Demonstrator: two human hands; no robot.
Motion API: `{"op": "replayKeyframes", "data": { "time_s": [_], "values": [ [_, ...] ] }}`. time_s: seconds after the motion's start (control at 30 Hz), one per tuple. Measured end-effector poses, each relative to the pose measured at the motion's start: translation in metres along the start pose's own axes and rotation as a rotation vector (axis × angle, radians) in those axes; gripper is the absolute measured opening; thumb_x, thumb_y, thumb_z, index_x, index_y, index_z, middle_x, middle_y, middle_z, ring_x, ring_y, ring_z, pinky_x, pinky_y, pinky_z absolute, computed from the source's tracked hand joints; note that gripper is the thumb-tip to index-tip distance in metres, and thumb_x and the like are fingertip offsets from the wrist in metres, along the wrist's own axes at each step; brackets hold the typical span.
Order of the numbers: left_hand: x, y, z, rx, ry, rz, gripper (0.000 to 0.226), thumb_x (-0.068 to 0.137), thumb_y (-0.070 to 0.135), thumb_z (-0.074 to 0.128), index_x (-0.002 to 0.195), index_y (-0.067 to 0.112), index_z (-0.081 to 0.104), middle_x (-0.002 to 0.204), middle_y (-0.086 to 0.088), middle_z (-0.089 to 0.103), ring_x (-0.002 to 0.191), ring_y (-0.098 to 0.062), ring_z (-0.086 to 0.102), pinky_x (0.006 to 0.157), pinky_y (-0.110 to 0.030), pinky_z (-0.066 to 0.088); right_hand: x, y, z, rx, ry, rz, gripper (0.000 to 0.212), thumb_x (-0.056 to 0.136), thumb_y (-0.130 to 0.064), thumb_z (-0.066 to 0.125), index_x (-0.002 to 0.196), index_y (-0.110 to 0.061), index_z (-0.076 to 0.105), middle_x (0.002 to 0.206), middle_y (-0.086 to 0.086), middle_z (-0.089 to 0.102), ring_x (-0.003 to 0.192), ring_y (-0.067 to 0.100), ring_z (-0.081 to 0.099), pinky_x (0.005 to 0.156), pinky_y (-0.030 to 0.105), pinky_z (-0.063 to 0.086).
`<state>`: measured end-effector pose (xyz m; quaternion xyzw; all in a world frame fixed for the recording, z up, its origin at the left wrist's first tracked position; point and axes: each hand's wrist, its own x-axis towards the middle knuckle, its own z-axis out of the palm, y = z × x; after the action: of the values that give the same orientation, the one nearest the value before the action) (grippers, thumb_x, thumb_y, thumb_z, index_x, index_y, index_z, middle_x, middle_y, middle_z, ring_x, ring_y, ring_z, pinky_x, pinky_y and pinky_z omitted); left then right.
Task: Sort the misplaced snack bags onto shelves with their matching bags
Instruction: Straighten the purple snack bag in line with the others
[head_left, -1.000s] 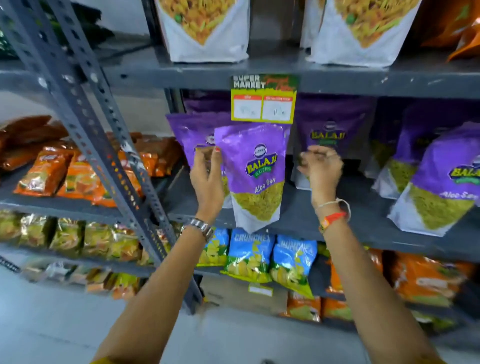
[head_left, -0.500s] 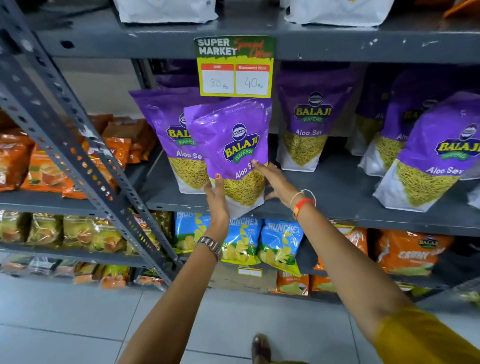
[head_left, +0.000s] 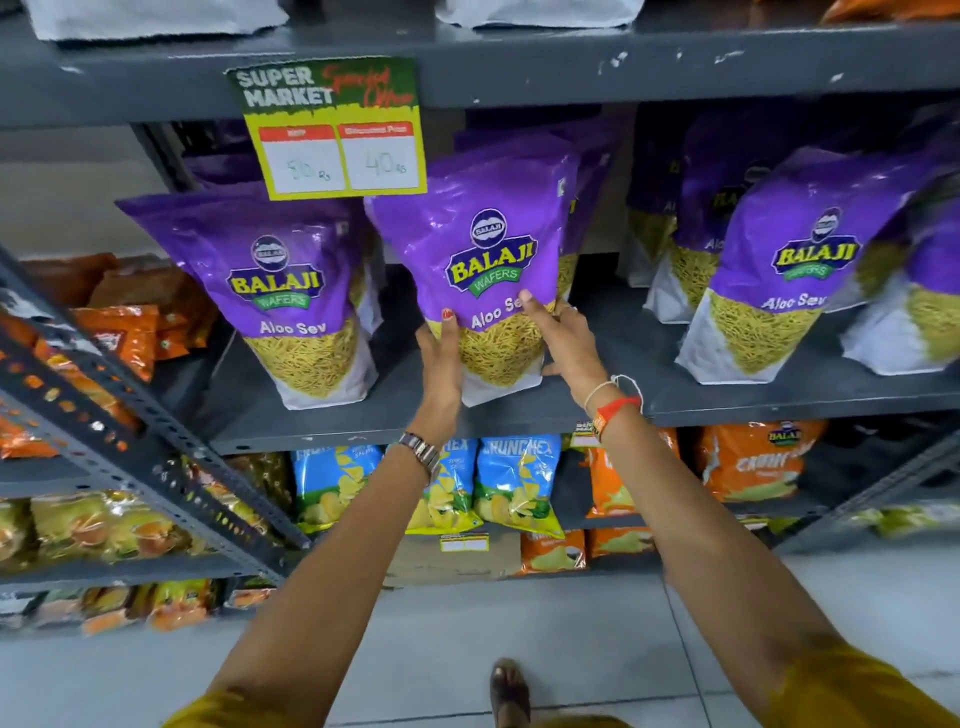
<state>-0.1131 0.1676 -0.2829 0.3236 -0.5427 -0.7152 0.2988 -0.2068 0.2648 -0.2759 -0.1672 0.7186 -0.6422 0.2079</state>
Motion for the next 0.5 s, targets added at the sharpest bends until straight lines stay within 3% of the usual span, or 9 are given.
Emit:
{"op": "replayKeyframes", "data": {
  "time_s": [0.13, 0.33, 0.5],
  "values": [
    [0.016, -0.001, 0.021, 0.063, -0.12, -0.061, 0.03, 0.092, 0.041, 0.04, 0.11, 0.017, 0.038, 0.105, 0.004, 0.056, 0.098, -0.016, 0.056, 0.101, -0.051, 0.043, 0.004, 0.006, -0.019, 0.053, 0.114, 0.016, 0.022, 0.076, -0.058, 0.065, 0.083, -0.037, 0.063, 0.098, -0.008, 0.069, 0.098, 0.015, 0.065, 0.092, 0.053, 0.054],
    [0.026, -0.012, 0.032, 0.117, -0.22, -0.08, 0.03, 0.093, 0.042, 0.037, 0.112, 0.019, 0.039, 0.102, 0.01, 0.054, 0.09, -0.002, 0.054, 0.099, -0.047, 0.044, 0.008, 0.021, -0.029, 0.053, 0.182, 0.032, 0.029, 0.069, -0.063, 0.062, 0.083, -0.038, 0.063, 0.103, -0.002, 0.07, 0.1, 0.019, 0.065, 0.093, 0.052, 0.053],
    [0.027, -0.023, 0.032, 0.127, -0.22, -0.115, 0.029, 0.093, 0.044, 0.035, 0.112, 0.021, 0.038, 0.101, 0.013, 0.053, 0.091, 0.0, 0.052, 0.098, -0.045, 0.043, 0.009, 0.03, -0.032, 0.077, 0.14, 0.041, 0.023, 0.084, -0.047, 0.063, 0.096, -0.028, 0.059, 0.097, -0.006, 0.066, 0.088, 0.006, 0.062, 0.094, 0.049, 0.054]
  ]
}}
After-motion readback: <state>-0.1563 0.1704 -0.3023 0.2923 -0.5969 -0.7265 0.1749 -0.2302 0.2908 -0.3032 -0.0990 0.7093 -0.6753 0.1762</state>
